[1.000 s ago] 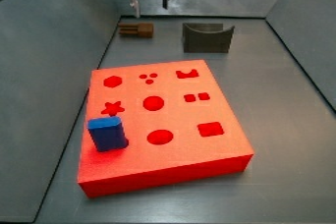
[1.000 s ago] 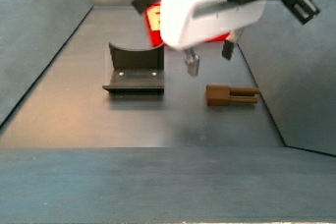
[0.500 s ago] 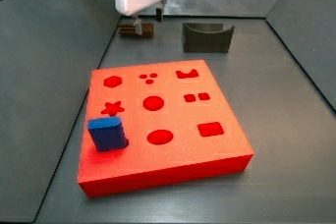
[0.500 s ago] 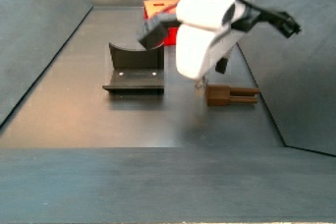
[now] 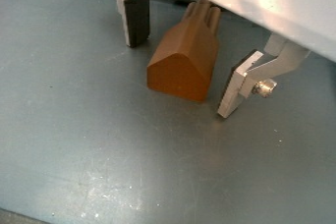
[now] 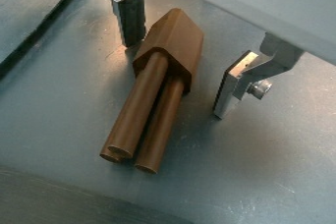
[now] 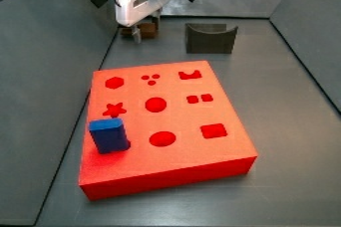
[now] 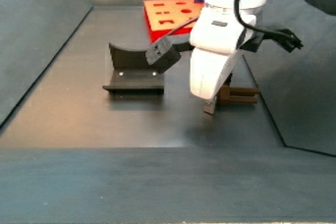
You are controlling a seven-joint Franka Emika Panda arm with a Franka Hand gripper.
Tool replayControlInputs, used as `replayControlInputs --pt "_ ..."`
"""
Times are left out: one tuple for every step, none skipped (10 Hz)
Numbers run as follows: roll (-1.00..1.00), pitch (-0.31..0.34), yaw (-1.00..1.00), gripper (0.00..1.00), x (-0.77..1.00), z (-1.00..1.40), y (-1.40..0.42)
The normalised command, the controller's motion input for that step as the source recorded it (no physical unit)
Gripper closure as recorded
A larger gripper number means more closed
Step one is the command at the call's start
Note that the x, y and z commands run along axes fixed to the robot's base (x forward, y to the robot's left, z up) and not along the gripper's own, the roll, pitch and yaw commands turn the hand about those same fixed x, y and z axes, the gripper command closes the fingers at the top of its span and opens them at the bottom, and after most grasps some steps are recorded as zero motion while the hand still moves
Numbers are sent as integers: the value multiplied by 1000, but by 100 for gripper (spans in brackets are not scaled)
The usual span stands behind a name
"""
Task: Pick up the 3 prong object. Move up. Place the 3 prong object on the fixture. Regrasp the 3 prong object. Move to above the board. Insert the 3 prong object.
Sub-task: Pick up the 3 prong object.
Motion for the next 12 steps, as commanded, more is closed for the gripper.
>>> replayControlInputs --pt "0 0 0 0 0 0 0" --pt "0 0 0 100 0 0 0" --pt "0 0 0 100 0 0 0" --pt "0 0 0 100 0 0 0" --pt "0 0 0 100 0 0 0" --pt "0 0 0 100 0 0 0" --pt "0 0 0 100 0 0 0" --pt "0 0 0 100 0 0 0" --pt "0 0 0 100 0 0 0" --pt "0 0 0 100 0 0 0" --pt "0 0 0 100 0 0 0" --pt "0 0 0 100 0 0 0"
